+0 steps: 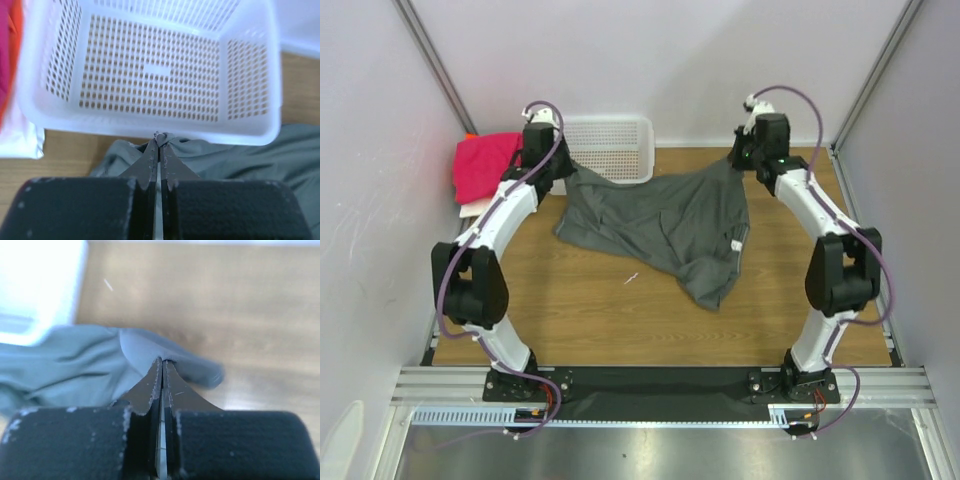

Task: Fold and stack the t-shirts
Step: Flatten the tshirt out

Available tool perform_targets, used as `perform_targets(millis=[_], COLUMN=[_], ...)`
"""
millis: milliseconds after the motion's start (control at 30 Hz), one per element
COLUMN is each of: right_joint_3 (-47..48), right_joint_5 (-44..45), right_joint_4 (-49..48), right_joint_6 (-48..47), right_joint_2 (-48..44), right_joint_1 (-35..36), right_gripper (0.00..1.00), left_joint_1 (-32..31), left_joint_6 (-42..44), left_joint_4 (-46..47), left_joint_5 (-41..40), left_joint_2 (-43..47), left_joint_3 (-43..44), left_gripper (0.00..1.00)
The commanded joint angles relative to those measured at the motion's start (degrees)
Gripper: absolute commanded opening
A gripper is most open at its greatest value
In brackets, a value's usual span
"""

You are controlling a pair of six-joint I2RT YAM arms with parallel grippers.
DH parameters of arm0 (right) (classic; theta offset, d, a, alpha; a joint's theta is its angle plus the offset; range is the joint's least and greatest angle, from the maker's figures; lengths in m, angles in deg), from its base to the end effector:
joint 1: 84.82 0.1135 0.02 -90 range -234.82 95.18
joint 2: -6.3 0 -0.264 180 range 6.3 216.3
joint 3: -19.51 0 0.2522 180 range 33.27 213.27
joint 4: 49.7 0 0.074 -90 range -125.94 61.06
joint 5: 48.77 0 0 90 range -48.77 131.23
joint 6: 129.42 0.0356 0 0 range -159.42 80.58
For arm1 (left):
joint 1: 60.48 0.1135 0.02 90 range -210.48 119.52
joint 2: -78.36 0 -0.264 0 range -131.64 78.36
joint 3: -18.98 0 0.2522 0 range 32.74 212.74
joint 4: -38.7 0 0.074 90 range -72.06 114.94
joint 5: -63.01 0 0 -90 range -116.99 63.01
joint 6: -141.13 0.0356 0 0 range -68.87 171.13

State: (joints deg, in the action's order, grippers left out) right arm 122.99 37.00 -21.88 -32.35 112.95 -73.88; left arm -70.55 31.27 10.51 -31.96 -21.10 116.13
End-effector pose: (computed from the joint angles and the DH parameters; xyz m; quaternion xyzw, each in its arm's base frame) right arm 0.4328 0.0863 0.2961 -0.0475 0.8686 0.1088 0.4811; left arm 0.4039 -0.0686 0.3082 -0.0955 0.8624 -0.0917 0.4887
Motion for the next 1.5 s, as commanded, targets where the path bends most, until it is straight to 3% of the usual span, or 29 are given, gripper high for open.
perform_targets(millis=[0,433,700,1133,1467], right_joint_3=[3.1,3.9,8.5,25.9,39.3], right_joint_5=[-2.0,-3.7,-4.6,-6.3,-4.8], right_joint_4=[-7.9,-8.0,2.3,20.4,39.0], right_joint_6=[-0.6,-5.9,-5.4,-6.9,-3.8], right_joint_2=[-7.1,-26.2,-34.9,-41.2,-46.5], right_joint_1=[-0.6,-0.8,-0.8,-0.2,-1.9], right_gripper=[0.0,0.0,0.0,0.0,0.0], left_joint_1=[1.3,1.8,1.0,-1.1,-1.0], left_joint_6=[2.4,-1.3,-2.5,-2.9,-9.0], left_joint_4=[5.7,9.6,-0.2,-13.1,-35.0], left_joint_5=[1.6,5.9,5.1,1.5,-0.7], left_joint_2=[6.4,24.0,36.3,49.8,52.4], left_joint_3=[4.1,1.6,1.3,9.0,21.2], left_gripper=[0.0,0.0,0.0,0.0,0.0])
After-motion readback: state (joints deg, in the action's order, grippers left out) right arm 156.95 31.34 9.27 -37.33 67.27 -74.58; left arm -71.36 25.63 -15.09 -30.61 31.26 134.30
